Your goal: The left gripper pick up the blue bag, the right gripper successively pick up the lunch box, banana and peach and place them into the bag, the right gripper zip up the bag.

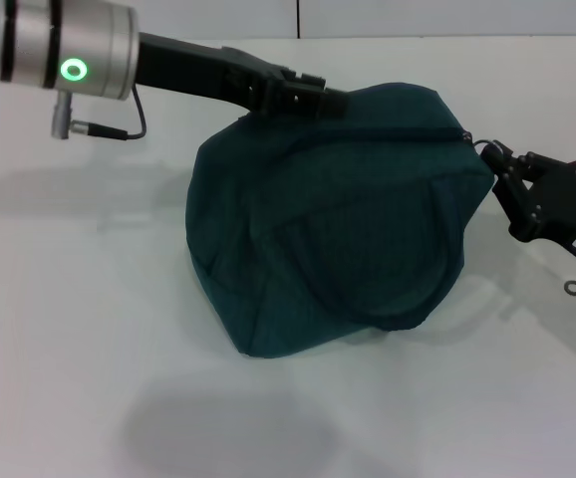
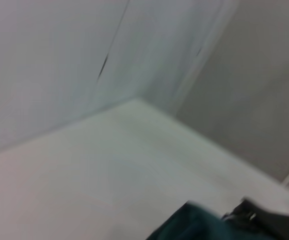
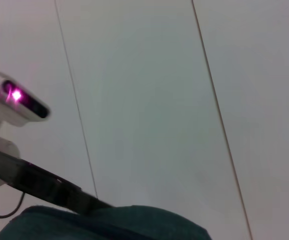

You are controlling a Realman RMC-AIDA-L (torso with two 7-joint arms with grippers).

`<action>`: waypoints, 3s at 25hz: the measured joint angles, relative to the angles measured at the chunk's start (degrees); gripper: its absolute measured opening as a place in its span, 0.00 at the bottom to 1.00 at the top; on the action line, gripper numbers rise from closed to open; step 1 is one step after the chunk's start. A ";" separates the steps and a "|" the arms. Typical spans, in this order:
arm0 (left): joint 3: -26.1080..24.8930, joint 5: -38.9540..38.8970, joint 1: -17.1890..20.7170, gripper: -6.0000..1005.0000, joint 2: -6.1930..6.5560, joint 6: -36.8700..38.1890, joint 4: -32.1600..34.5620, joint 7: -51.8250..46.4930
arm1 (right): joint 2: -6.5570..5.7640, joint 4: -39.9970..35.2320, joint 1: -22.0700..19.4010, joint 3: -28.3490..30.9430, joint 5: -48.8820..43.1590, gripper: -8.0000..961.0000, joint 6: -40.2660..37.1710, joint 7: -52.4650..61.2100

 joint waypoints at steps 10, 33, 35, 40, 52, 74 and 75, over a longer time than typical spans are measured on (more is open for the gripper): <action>0.21 8.85 -4.37 0.44 -1.13 -0.02 0.87 -8.60 | 0.00 -0.01 -0.25 -1.24 0.45 0.02 -0.07 0.04; -0.26 6.61 -3.46 0.05 0.20 3.35 1.93 -8.41 | 0.00 0.46 -0.62 -0.63 6.33 0.02 0.18 -1.67; -0.27 6.49 -3.47 0.05 0.26 3.37 2.24 -8.42 | 0.00 0.44 -0.25 -0.78 6.36 0.02 2.54 -1.79; -0.30 6.49 -3.56 0.06 0.62 3.37 2.35 -8.45 | 0.00 -0.01 0.43 -1.82 6.05 0.02 8.20 -2.14; -2.11 6.36 -2.39 0.07 0.52 3.05 2.49 -7.84 | 0.00 -0.06 0.54 -5.68 6.23 0.02 9.53 -1.82; -7.62 -27.45 21.65 0.51 3.30 10.97 -2.64 27.87 | -1.24 0.63 -5.40 1.88 11.18 0.44 -14.88 -2.89; -8.60 -27.49 22.29 0.51 3.41 12.80 -3.98 29.70 | -1.73 0.48 -5.38 2.06 10.92 0.48 -16.62 -2.73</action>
